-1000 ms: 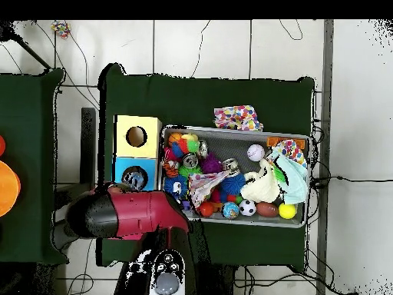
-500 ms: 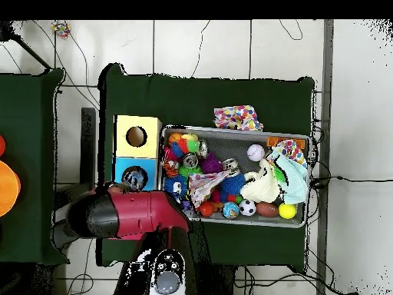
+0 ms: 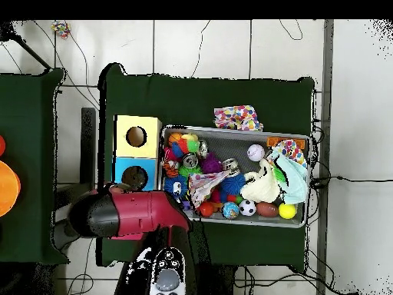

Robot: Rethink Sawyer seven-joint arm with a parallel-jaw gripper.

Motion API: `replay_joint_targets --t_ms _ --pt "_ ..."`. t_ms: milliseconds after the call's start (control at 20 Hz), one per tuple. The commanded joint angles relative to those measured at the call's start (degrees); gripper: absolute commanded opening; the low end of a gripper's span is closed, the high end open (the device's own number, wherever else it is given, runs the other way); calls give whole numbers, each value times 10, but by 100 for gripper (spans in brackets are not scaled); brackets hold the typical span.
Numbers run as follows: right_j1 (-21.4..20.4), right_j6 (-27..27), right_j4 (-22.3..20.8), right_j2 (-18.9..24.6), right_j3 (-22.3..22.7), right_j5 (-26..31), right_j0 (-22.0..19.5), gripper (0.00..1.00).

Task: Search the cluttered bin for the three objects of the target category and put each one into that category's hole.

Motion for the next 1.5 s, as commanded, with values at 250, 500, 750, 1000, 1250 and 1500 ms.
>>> replay_joint_targets --t_ms 250,500,750,1000,1250,1500 --pt "11 46 3 30 34 12 -31 100" --pt "-1 37 1 26 16 38 -39 100" --pt "-28 -14 -6 27 -50 132 -79 100" --pt "-38 -51 -23 30 -94 176 -121 100" --pt "-36 -84 -41 42 -152 231 -165 100" --pt "-19 -100 -49 58 -198 268 -198 100"
